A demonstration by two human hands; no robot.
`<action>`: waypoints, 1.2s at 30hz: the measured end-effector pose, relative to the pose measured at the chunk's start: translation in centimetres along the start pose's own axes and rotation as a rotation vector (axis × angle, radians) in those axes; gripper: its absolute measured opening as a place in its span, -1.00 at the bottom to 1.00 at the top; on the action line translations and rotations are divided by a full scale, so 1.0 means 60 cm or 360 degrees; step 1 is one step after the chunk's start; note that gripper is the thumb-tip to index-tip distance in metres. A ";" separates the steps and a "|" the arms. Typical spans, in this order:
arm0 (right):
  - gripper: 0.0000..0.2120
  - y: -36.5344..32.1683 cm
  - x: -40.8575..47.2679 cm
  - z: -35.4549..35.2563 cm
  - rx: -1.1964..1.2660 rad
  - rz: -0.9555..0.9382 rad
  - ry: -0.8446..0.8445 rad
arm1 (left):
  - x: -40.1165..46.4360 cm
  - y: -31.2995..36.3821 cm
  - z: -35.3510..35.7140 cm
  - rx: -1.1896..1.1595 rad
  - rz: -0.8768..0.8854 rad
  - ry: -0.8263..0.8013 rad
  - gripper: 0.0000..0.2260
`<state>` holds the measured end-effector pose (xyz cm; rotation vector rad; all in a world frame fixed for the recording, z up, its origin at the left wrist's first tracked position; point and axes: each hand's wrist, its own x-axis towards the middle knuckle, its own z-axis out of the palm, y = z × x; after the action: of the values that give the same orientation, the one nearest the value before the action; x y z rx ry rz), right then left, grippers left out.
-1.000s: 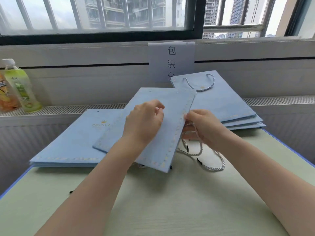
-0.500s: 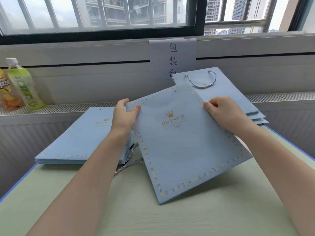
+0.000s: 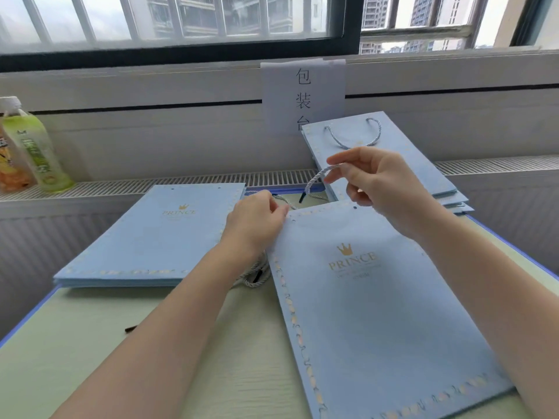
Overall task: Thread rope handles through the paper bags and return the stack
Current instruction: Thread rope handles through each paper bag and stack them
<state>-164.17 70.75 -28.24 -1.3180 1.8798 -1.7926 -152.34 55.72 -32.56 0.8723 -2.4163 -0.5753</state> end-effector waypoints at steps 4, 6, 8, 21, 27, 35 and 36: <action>-0.81 0.001 -0.007 0.019 -0.0133 -0.0067 -0.0139 | -0.013 0.020 -0.005 -0.0568 0.0464 0.0074 -0.65; -0.82 0.006 -0.008 0.026 -0.0234 -0.0134 -0.0079 | -0.025 0.037 -0.016 -0.1057 0.0501 -0.0156 -0.76; -0.83 0.009 -0.007 0.030 -0.0358 -0.0220 -0.0013 | -0.032 0.045 -0.017 -0.1229 0.0468 -0.0263 -0.75; -0.82 0.035 -0.001 0.017 -0.1210 -0.0304 0.0132 | -0.021 0.022 -0.003 -0.0979 0.0373 0.0102 -0.90; -0.81 0.029 -0.014 0.058 -0.0566 -0.0080 -0.0333 | -0.034 0.027 0.011 -0.0449 0.0656 0.0165 -0.85; -0.81 0.043 -0.014 0.048 -0.0775 -0.0028 -0.0212 | -0.012 0.005 0.002 0.0315 0.0198 0.0039 -0.72; -0.83 0.045 -0.014 0.049 -0.0840 -0.0047 -0.0189 | -0.009 0.002 -0.001 0.0346 0.0147 0.0032 -0.76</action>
<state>-162.85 68.96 -31.63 -1.5749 2.3677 -1.2315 -151.98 56.16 -32.64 0.8425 -2.5186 -0.2713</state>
